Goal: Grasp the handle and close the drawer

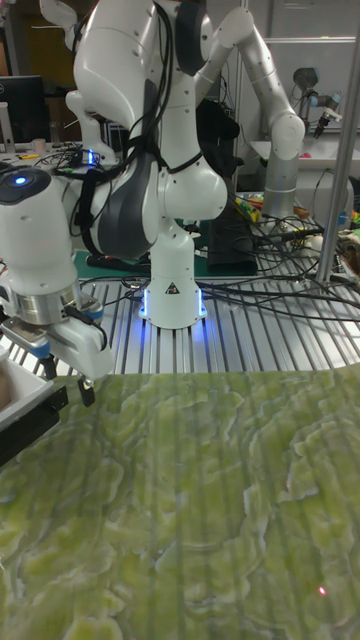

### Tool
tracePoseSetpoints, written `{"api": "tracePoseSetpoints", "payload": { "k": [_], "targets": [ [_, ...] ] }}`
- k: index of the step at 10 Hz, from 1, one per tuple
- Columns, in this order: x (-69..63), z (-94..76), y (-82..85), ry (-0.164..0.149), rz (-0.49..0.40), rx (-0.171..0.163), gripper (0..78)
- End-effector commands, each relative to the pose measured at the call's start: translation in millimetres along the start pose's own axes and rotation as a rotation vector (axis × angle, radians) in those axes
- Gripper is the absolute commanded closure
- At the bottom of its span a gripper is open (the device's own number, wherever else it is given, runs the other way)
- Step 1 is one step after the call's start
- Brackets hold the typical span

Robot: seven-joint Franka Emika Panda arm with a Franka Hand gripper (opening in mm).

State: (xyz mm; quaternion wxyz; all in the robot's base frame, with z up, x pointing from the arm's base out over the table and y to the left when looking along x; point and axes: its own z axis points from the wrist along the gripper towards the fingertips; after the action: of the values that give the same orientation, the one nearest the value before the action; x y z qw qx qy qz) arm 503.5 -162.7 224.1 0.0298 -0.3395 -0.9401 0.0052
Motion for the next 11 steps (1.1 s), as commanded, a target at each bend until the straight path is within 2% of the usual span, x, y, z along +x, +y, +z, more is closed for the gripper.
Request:
{"api": "tracePoseSetpoints", "payload": {
  "k": [1,11],
  "targets": [
    [-1.5,1.4,-1.8,-0.002,-0.004,-0.002,0.1],
    [-2.3,5.3,1.0,-0.012,0.006,0.010,0.1]
  ]
}}
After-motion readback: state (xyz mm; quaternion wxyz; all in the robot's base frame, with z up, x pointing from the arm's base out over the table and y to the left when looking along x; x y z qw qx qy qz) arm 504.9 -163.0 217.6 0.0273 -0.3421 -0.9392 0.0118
